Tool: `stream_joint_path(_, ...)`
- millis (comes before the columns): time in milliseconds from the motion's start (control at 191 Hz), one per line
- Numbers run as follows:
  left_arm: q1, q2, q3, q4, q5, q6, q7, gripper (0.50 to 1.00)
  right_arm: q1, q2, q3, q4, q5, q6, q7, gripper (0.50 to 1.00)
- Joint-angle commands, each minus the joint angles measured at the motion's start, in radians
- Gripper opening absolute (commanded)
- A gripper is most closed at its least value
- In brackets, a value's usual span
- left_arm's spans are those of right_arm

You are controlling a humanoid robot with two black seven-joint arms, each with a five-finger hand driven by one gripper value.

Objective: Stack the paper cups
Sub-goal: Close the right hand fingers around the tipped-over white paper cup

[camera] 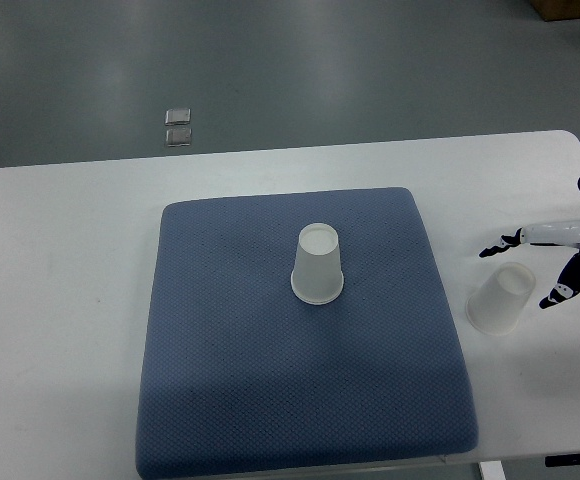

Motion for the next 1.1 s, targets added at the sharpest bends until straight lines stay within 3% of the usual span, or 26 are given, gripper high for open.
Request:
stream_joint_path(0,0.0,0.0,0.0,0.001,0.0,0.0,0.0,1.0,-0.012,0.015,0.001,-0.002,0.001,-0.022,0.0,0.913)
stream_joint_path(147,0.0,0.0,0.0,0.001,0.0,0.0,0.0,1.0,-0.015,0.025,-0.001,-0.006,0.001,-0.025,0.0,0.899)
stream_joint_path(331,0.0,0.0,0.0,0.001,0.0,0.0,0.0,1.0,-0.016,0.025,-0.006,-0.006,-0.011,-0.025,0.0,0.801)
stream_joint_path(425,0.0,0.0,0.0,-0.001,0.0,0.0,0.0,1.0,-0.021,0.025,-0.006,-0.006,-0.013,-0.027,0.0,0.78)
stream_joint_path(619,0.0,0.0,0.001,0.001,0.0,0.0,0.0,1.0,-0.024,0.025,-0.006,-0.006,-0.015,-0.036,0.0,0.766)
stream_joint_path(735,0.0,0.0,0.0,0.001,0.0,0.0,0.0,1.0,-0.022,0.024,-0.006,-0.006,-0.015,-0.036,0.0,0.727)
stream_joint_path(1097,0.0,0.0,0.0,0.001,0.0,0.0,0.0,1.0,0.017,0.007,0.01,-0.006,-0.002,-0.024,0.0,0.723)
